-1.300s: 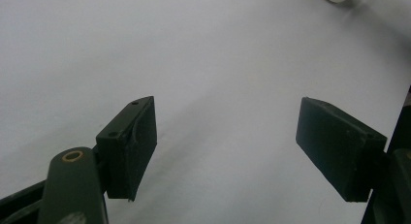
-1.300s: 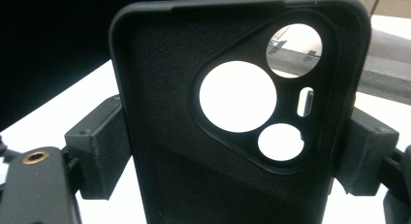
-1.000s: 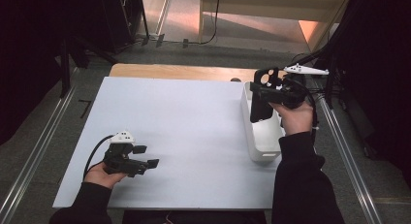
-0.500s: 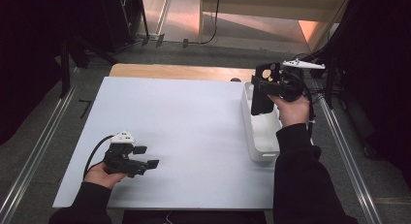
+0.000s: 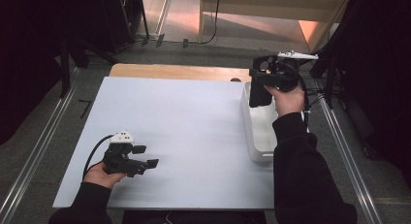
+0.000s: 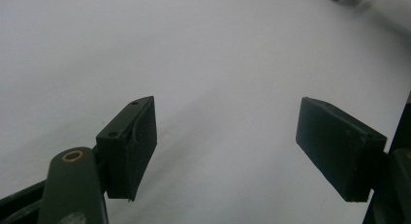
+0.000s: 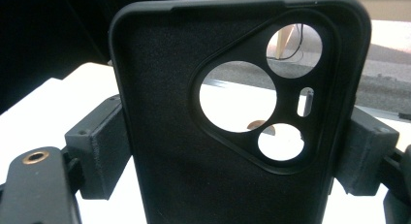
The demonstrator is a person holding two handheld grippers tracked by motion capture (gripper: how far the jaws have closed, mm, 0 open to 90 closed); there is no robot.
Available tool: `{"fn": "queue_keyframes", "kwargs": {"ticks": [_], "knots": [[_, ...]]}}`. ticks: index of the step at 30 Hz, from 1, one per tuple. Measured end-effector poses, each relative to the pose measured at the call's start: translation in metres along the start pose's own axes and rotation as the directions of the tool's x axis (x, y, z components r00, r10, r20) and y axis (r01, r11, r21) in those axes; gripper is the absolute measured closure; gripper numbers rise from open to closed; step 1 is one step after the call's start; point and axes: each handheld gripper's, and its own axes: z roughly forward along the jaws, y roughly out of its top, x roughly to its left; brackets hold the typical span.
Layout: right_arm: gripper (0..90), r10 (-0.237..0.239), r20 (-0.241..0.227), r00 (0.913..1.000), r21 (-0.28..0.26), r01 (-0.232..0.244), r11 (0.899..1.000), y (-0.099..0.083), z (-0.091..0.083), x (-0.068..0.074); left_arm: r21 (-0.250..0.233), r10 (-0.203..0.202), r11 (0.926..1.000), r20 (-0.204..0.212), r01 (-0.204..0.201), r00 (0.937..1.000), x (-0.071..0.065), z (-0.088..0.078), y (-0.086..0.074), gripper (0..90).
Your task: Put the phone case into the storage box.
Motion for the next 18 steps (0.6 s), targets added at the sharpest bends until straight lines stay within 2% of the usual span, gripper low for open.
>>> {"fn": "queue_keyframes", "kwargs": {"ticks": [5, 11, 14, 18], "knots": [[13.0, -0.023, 0.035, 0.9991, 0.007, 0.023, 1.0, 0.005, 0.007, -0.001, 0.004, 0.003, 1.0, 0.003, -0.003, 1.0, 0.0, 0.0, 0.0, 22.6], [13.0, -0.006, 0.051, 0.9987, -0.014, 0.007, 1.0, 0.009, 0.015, -0.008, 0.007, 0.001, 1.0, 0.003, -0.001, 1.0, 0.001, 0.0, 0.0, 22.6], [13.0, 0.02, 0.05, 0.9985, -0.021, -0.019, 1.0, 0.01, 0.02, -0.013, 0.01, 0.002, 0.9999, 0.001, -0.002, 1.0, 0.001, 0.0, 0.0, 22.6], [13.0, 0.0, 0.081, 0.9967, -0.012, 0.001, 1.0, 0.013, 0.026, -0.014, 0.01, 0.002, 0.9999, 0.001, -0.002, 1.0, 0.001, 0.0, 0.0, 22.6]]}}
